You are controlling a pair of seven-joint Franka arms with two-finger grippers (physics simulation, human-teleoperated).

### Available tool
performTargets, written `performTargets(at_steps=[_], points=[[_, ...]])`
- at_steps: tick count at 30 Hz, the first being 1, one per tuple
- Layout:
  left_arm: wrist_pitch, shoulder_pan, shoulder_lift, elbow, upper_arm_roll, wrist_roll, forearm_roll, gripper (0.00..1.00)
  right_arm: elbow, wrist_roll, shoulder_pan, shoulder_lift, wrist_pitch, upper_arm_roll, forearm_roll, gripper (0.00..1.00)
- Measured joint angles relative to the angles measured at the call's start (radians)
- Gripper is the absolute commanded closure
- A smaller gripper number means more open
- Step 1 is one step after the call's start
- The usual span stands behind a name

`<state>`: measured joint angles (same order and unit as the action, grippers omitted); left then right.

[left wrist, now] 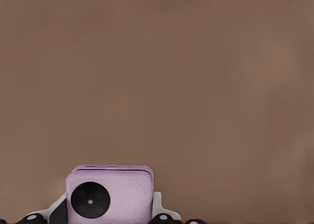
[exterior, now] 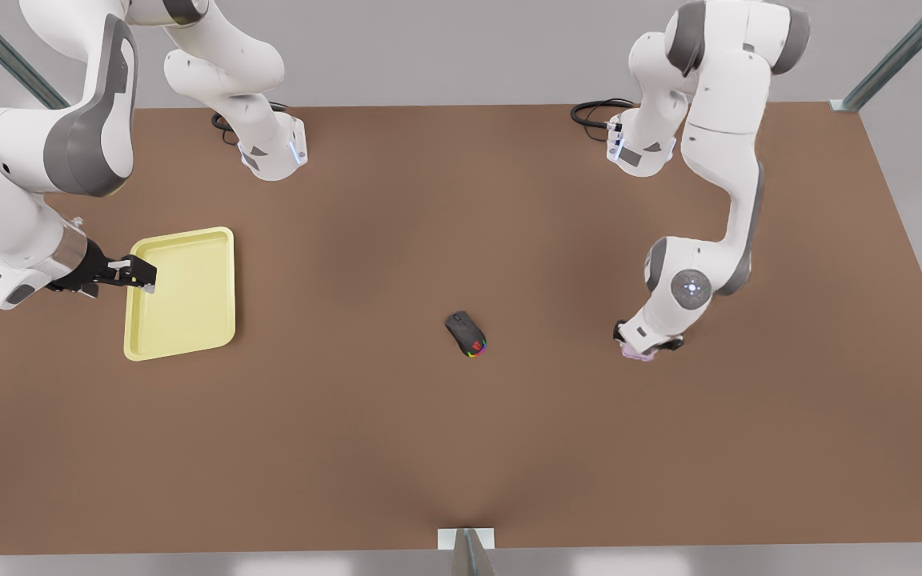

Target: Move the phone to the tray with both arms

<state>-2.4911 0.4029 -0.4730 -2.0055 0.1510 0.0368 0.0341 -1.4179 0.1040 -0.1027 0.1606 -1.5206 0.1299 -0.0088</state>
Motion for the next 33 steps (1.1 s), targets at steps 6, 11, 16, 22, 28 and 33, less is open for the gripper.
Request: performTargets(at_steps=[6,11,16,22,28,33], points=[[0.224,0.224,-0.218,0.462,-0.064,-0.176,0.006,0.25,0.0,0.0,0.0,0.0,0.0,0.0,0.0,0.0],[0.357,0.289,-0.367,0.753,-0.166,-0.359,0.026,0.25,0.0,0.0,0.0,0.0,0.0,0.0,0.0,0.0],[0.423,0.356,-0.543,1.057,-0.189,-0.545,0.041,0.25,0.0,0.0,-0.001,0.0,0.0,0.0,0.0,0.0],[0.3,0.425,-0.699,1.205,-0.224,-0.722,0.036,0.24,0.0,0.0,-0.001,0.0,0.0,0.0,-0.001,0.0],[0.141,0.47,-0.748,1.243,-0.224,-0.841,0.021,0.24,0.0,0.0,0.0,0.0,0.0,0.0,0.0,0.0],[0.073,0.489,-0.763,1.243,-0.23,-0.907,0.021,0.0,0.0,0.0,-0.001,0.0,0.0,0.0,0.0,0.0]])
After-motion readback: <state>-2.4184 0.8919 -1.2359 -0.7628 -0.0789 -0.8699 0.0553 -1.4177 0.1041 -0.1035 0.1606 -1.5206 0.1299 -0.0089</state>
